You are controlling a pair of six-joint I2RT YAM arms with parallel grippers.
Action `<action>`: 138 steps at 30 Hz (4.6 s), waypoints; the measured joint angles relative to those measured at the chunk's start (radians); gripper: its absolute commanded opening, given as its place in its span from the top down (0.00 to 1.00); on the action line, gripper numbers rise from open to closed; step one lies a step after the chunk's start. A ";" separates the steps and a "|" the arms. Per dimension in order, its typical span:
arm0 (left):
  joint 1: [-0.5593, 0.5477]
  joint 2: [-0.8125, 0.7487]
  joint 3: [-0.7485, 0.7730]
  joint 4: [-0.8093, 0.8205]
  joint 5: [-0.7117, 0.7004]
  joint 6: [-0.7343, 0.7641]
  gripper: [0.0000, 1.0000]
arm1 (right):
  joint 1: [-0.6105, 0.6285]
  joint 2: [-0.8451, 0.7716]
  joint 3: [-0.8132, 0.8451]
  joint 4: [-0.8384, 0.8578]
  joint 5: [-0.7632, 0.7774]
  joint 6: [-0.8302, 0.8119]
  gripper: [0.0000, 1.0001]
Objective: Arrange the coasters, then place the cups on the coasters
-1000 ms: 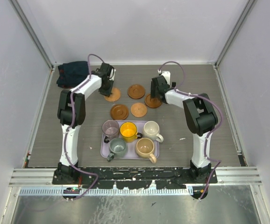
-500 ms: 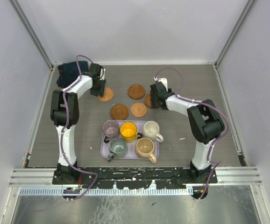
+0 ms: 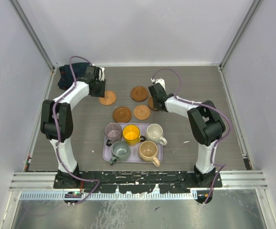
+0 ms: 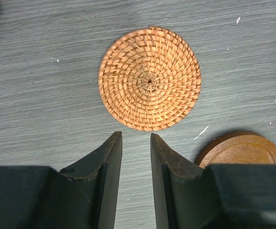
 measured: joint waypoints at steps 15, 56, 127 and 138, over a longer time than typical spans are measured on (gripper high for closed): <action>0.000 0.168 0.078 -0.025 0.042 -0.018 0.72 | -0.017 0.169 0.179 0.008 -0.020 -0.002 0.95; 0.000 -0.152 0.023 0.186 0.155 0.011 0.57 | -0.187 -0.107 0.298 -0.027 -0.157 -0.035 0.82; 0.004 0.003 -0.160 -0.016 0.111 -0.064 0.43 | -0.341 -0.045 -0.056 -0.126 -0.052 0.223 0.93; 0.128 0.173 0.117 -0.214 0.098 -0.054 0.43 | -0.493 0.117 0.181 -0.190 -0.105 0.216 0.93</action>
